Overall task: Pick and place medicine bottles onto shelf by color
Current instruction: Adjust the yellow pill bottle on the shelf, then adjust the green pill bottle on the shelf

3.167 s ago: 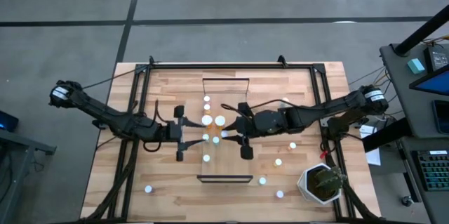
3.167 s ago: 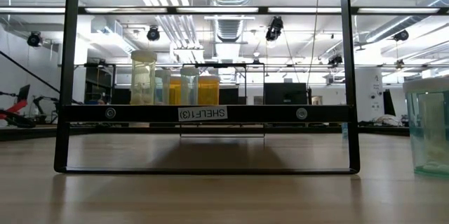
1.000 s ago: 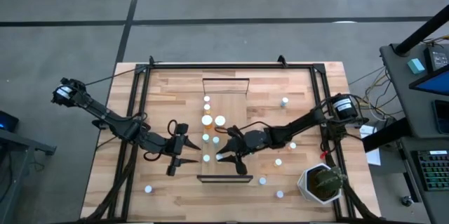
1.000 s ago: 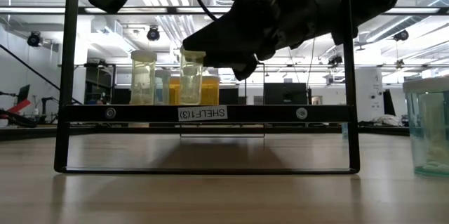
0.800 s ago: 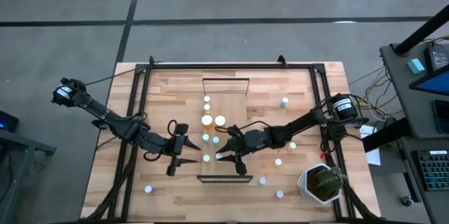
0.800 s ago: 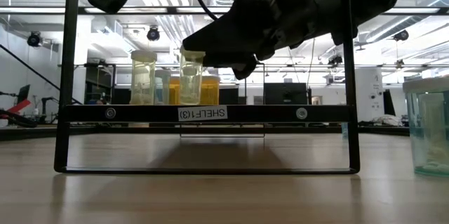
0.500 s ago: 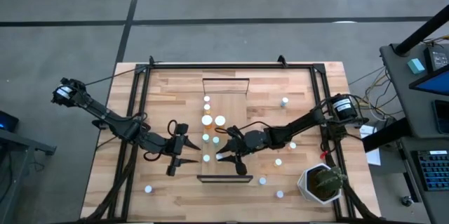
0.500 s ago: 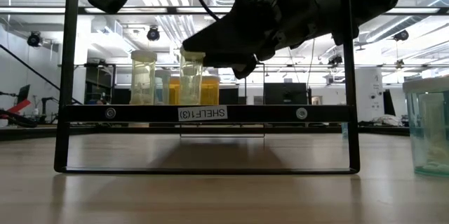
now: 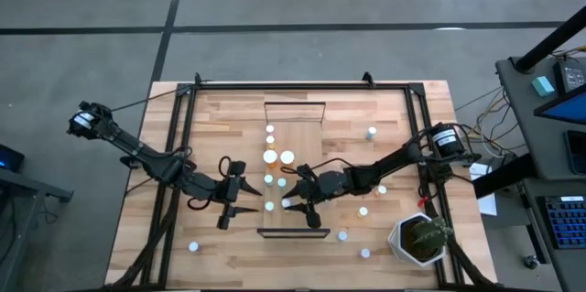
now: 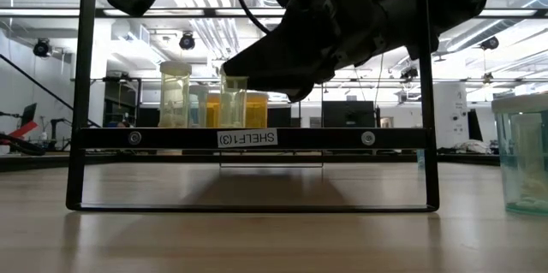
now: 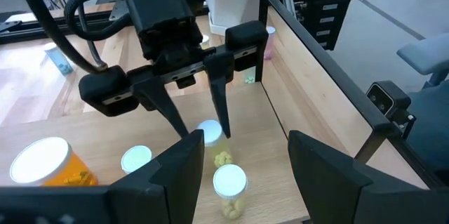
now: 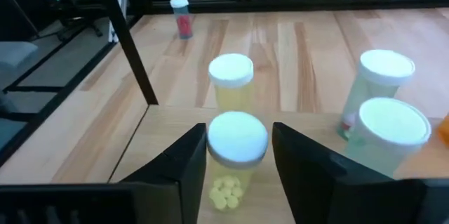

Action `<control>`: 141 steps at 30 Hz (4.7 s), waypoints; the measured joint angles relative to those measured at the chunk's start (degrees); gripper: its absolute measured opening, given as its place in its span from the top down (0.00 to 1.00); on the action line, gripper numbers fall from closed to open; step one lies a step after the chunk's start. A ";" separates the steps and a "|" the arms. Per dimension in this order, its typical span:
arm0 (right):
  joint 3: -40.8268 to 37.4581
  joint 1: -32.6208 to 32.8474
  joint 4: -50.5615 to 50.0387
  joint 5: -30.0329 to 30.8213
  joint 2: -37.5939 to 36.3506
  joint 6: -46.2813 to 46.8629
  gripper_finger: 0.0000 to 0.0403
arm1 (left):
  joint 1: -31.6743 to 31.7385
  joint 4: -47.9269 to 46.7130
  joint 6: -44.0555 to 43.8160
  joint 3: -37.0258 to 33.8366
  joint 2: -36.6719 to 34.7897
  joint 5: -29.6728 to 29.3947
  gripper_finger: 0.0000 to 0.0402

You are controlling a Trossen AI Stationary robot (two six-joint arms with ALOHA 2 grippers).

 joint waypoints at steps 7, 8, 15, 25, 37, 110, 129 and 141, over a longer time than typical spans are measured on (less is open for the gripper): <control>0.00 0.29 0.22 0.00 0.00 -0.72 0.57 | 0.00 0.00 0.01 0.00 0.00 0.00 0.52; 0.00 0.37 0.23 0.00 0.00 -0.75 0.57 | 0.00 0.01 0.01 0.00 0.00 0.00 0.52; 0.00 0.37 0.23 -0.02 -0.30 -1.14 0.57 | 0.00 0.01 0.01 0.00 0.00 0.00 0.52; -0.02 0.43 0.15 -0.03 -1.13 -1.16 0.56 | 0.00 0.01 -0.01 -0.03 0.07 -0.01 0.52; -0.02 0.77 -3.61 -0.02 -5.99 -4.10 0.56 | 0.90 -0.04 0.14 -4.11 0.00 -10.94 0.52; -0.04 0.87 -12.35 2.51 -12.72 -7.72 0.56 | 9.81 6.53 -4.34 -4.22 14.62 -9.30 0.70; -0.04 0.87 -12.45 2.51 -12.70 -7.74 0.56 | 9.77 6.32 -4.26 -4.22 14.62 -9.88 0.70; -0.04 0.85 -12.45 2.51 -12.70 -7.74 0.56 | 9.77 6.38 -4.30 -4.22 14.62 -9.77 0.70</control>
